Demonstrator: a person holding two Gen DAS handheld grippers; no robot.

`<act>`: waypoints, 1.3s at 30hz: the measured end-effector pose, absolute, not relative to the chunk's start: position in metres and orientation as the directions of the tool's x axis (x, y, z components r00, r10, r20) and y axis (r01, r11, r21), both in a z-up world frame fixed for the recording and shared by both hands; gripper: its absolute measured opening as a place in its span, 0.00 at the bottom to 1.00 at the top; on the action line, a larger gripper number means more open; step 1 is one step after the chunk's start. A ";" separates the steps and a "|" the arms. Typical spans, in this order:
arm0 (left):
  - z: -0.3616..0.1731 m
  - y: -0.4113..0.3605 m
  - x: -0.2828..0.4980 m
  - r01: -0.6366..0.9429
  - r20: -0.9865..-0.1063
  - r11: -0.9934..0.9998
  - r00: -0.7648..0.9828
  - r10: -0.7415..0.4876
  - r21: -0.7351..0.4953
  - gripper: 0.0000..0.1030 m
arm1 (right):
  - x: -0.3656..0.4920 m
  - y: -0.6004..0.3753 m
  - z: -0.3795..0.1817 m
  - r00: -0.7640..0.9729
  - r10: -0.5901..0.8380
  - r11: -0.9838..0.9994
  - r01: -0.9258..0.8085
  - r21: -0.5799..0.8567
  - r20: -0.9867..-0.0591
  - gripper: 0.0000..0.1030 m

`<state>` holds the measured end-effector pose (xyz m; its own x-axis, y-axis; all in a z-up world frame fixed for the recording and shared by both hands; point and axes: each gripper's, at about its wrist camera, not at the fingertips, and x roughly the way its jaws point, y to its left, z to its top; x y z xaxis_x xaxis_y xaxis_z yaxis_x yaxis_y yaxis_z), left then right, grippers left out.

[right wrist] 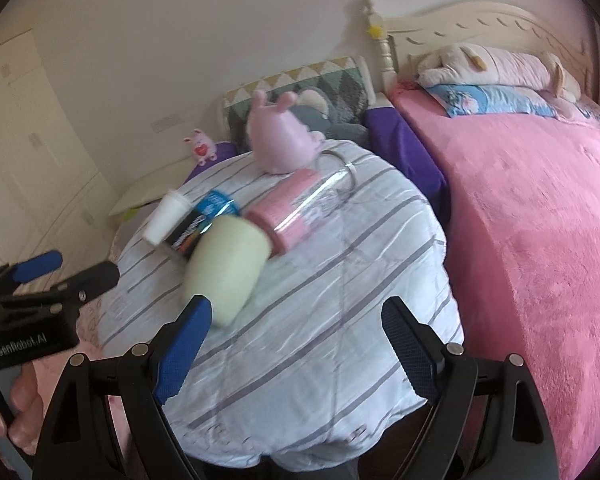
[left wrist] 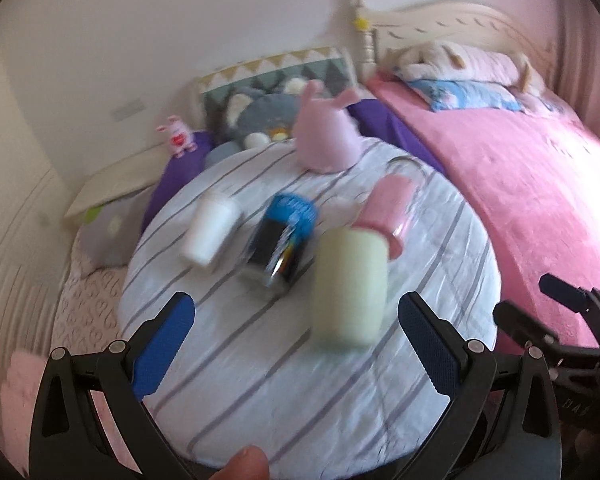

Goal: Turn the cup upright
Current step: 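Reach the left tool to the pink-labelled glass jar and grasp it, then lower the held jar onto the table on its side and open the left tool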

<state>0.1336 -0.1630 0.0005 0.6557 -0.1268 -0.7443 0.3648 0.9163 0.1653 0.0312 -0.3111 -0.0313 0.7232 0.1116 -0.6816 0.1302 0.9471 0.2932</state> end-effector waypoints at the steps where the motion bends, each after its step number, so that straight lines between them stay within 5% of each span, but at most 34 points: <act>1: 0.000 -0.172 0.144 0.393 -0.755 0.906 0.640 -0.146 0.158 1.00 | 0.036 -0.318 -0.034 0.721 0.105 0.944 0.143 0.296 -0.685 0.85; 11: -0.038 -0.266 0.224 0.616 -0.852 0.776 0.473 -0.226 0.136 1.00 | 0.077 -0.369 -0.059 0.690 0.066 0.914 0.248 0.321 -0.721 0.85; 26: -0.110 -0.327 0.289 0.714 -0.962 0.695 0.244 -0.125 0.091 1.00 | 0.108 -0.401 -0.091 0.641 0.033 0.896 0.321 0.307 -0.767 0.85; 30: -0.123 -0.334 0.300 0.722 -0.986 0.690 0.147 -0.082 0.050 0.72 | 0.111 -0.407 -0.097 0.631 0.030 0.889 0.338 0.310 -0.775 0.85; 39: -0.112 -0.322 0.306 0.706 -0.977 0.702 0.073 -0.201 -0.092 0.70 | 0.107 -0.406 -0.097 0.625 0.020 0.884 0.353 0.305 -0.780 0.85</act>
